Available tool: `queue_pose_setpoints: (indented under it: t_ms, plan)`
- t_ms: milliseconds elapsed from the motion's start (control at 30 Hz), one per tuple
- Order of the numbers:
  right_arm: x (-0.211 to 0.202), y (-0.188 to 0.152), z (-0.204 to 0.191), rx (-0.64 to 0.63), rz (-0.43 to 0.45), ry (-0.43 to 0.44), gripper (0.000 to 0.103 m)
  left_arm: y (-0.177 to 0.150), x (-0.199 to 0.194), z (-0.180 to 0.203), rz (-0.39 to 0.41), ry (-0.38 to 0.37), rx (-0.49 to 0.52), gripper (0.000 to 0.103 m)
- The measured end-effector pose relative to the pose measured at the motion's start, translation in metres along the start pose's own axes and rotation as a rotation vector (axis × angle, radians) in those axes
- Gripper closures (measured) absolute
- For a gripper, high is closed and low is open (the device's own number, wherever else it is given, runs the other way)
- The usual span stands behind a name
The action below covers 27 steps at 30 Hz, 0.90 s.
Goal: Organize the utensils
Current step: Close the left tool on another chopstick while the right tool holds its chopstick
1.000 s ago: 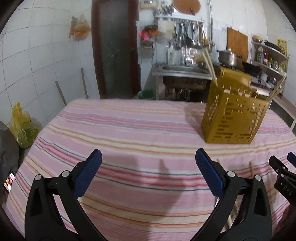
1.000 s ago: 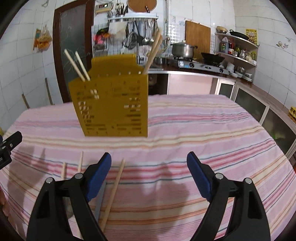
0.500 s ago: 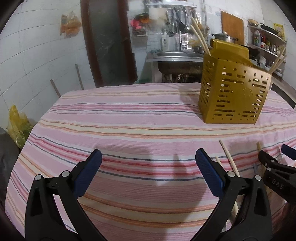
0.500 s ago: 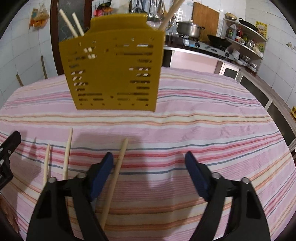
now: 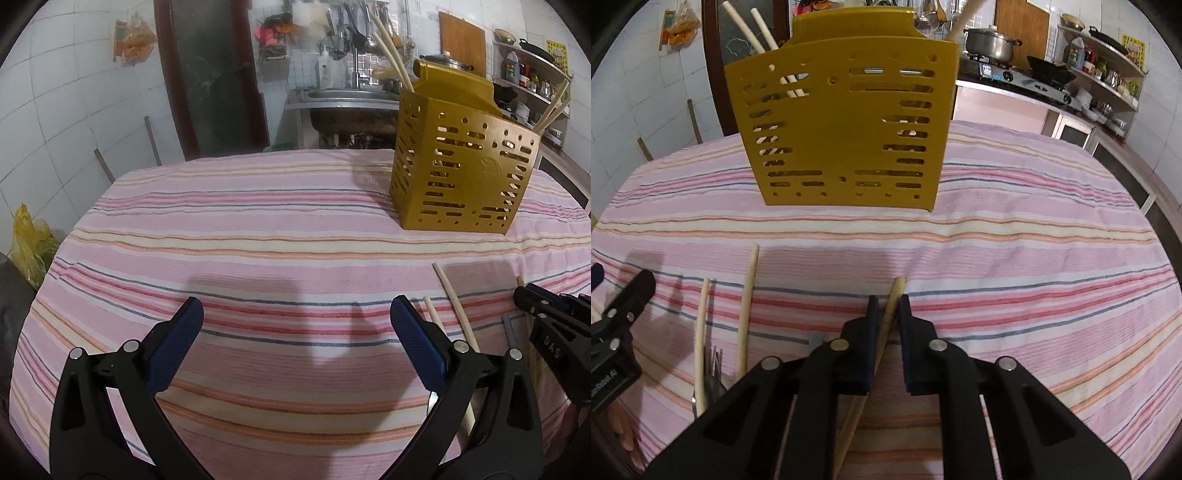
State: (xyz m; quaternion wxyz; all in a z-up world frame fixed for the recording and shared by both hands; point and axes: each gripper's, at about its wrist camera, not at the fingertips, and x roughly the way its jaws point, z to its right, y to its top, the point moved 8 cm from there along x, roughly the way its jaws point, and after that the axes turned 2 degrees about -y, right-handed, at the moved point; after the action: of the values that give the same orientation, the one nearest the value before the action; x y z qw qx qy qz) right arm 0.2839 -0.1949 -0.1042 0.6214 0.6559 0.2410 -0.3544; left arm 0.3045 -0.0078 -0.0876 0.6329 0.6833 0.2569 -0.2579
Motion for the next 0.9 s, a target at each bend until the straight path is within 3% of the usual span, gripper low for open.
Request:
queue_pose_setpoints:
  t_ms: [400, 833, 900]
  plan:
    - [-0.009, -0.009, 0.034, 0.010, -0.020, 0.003, 0.096, -0.001, -0.007, 0.017, -0.053, -0.022, -0.012, 0.005]
    - [-0.007, -0.014, 0.053, 0.041, 0.005, 0.030, 0.096, -0.005, -0.008, 0.054, -0.081, 0.000, 0.070, 0.005]
    - [-0.006, -0.013, 0.056, 0.044, 0.006, 0.034, 0.096, -0.006, -0.004, 0.057, -0.095, -0.005, 0.070, 0.009]
